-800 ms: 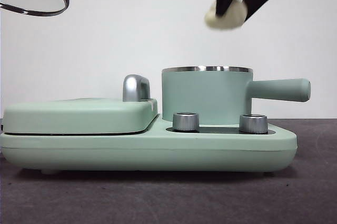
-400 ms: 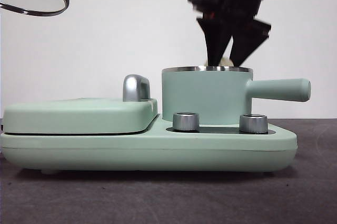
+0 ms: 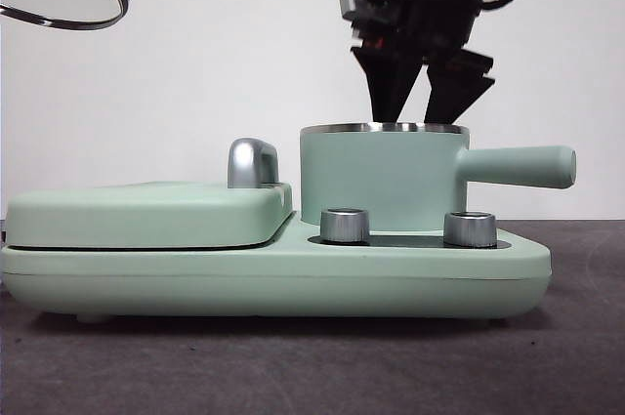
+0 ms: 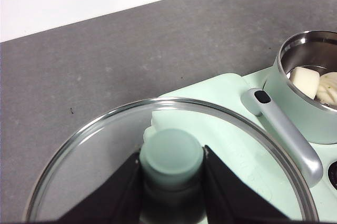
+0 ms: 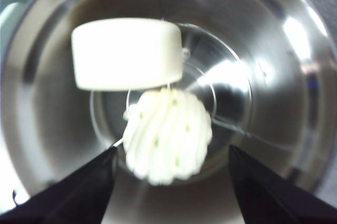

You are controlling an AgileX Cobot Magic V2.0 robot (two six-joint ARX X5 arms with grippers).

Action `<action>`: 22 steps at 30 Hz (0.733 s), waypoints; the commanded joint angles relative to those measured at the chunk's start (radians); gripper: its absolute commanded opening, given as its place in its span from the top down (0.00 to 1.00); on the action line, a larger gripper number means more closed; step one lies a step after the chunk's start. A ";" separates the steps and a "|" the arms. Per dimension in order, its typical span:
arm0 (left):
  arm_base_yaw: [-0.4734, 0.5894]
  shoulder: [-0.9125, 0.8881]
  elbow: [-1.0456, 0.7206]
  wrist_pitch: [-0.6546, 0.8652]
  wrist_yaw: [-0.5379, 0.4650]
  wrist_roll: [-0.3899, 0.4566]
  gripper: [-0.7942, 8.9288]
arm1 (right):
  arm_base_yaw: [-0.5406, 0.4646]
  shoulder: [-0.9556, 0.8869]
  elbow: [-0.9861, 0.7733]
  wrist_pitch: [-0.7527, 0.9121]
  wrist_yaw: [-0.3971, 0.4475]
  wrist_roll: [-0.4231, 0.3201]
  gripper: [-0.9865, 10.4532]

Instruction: Put the buns in a small steamer

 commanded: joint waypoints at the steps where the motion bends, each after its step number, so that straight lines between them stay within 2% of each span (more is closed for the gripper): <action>1: -0.001 0.005 0.021 0.027 0.000 0.003 0.90 | 0.008 -0.059 0.035 -0.003 -0.005 -0.003 0.62; 4: -0.001 0.005 0.021 0.027 0.000 0.003 0.90 | 0.017 -0.173 0.027 0.005 -0.046 -0.003 0.62; 6: -0.001 0.005 0.021 0.026 0.000 0.003 0.90 | 0.028 -0.271 -0.040 0.095 -0.054 -0.003 0.62; 9: -0.001 0.005 0.021 0.026 0.000 0.003 0.90 | 0.058 -0.463 -0.270 0.330 -0.047 0.000 0.62; 13: -0.001 0.005 0.021 0.026 0.000 0.003 0.90 | 0.077 -0.631 -0.500 0.487 -0.047 0.015 0.62; 16: -0.001 0.010 0.021 0.026 0.001 0.003 0.90 | 0.077 -0.727 -0.628 0.533 -0.047 0.019 0.62; 22: -0.003 0.033 0.021 0.021 0.014 0.003 0.90 | 0.077 -0.885 -0.831 0.511 -0.043 0.018 0.62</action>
